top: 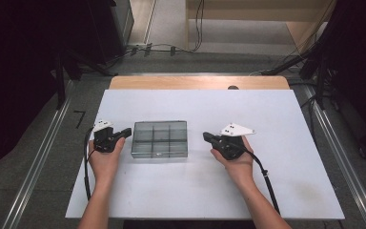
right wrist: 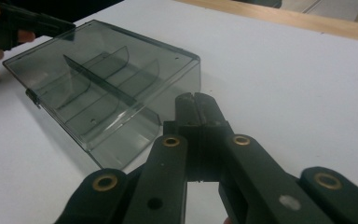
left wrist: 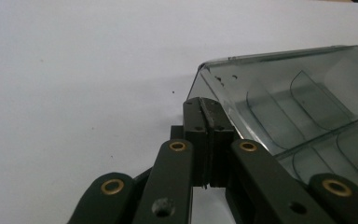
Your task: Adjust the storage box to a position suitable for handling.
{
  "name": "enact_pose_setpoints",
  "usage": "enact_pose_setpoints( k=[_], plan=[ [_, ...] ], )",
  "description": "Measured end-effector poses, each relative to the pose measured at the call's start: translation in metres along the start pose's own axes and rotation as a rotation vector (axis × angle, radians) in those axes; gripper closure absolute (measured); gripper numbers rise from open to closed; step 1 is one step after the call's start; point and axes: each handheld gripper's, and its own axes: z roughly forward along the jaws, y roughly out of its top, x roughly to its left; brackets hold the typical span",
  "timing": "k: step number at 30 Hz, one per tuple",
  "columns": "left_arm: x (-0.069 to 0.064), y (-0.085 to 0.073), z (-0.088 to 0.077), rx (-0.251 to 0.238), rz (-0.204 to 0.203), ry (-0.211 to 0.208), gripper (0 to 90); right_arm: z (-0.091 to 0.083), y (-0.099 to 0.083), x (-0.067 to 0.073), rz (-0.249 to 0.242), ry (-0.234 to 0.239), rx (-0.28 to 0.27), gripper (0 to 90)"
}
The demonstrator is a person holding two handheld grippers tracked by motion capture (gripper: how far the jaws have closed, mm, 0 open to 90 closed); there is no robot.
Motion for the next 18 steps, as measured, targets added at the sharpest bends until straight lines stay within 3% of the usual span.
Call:
enact_pose_setpoints(
  k=[11, 14, 18],
  plan=[
    [0.0, -0.003, 0.006, 0.03, 0.002, -0.013, 89.8, 0.037, -0.005, 0.007, 0.023, -0.03, 0.063, 87.9],
    [-0.002, -0.003, 0.007, 0.032, 0.0, -0.023, 89.8, 0.045, -0.005, 0.008, 0.048, -0.018, 0.083, 87.9],
    [-0.002, -0.004, 0.007, 0.032, -0.005, -0.025, 89.9, 0.053, -0.004, 0.014, 0.044, -0.016, 0.09, 87.9]
  ],
)
